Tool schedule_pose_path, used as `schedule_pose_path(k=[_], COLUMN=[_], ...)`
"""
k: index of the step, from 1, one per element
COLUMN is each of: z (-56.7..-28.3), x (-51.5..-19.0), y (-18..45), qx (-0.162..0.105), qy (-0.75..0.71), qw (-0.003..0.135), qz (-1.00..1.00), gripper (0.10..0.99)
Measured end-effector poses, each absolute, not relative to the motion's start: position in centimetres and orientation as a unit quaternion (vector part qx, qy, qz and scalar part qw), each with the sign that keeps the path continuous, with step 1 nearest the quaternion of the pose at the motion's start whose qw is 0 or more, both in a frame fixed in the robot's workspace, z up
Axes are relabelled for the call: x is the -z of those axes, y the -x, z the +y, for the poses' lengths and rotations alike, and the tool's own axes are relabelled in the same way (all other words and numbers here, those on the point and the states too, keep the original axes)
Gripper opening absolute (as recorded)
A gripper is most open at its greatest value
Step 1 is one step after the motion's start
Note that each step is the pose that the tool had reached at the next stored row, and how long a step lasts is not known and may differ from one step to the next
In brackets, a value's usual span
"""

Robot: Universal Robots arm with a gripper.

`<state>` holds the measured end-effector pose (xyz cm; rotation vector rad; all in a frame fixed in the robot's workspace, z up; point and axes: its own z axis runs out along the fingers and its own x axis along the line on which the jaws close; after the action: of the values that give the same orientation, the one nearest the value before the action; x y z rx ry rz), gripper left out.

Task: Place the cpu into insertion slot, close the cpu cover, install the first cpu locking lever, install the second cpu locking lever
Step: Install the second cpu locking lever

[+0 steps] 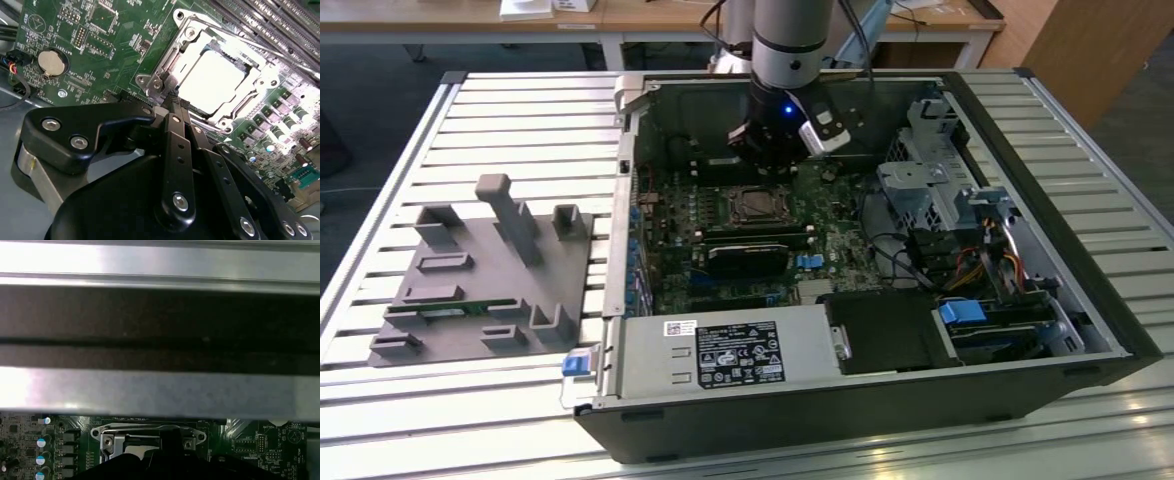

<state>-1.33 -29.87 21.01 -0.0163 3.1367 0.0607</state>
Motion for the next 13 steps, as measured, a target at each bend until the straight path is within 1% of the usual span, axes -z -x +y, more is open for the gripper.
schedule_pose_path(k=[7,13], z=[-30.87,-30.96], x=[-21.0,-21.46], y=[1.33,1.33], qx=[-0.019,-0.019], qy=[0.005,0.005], qw=[0.002,0.002], qz=[1.0,1.0], gripper=[0.118,0.118])
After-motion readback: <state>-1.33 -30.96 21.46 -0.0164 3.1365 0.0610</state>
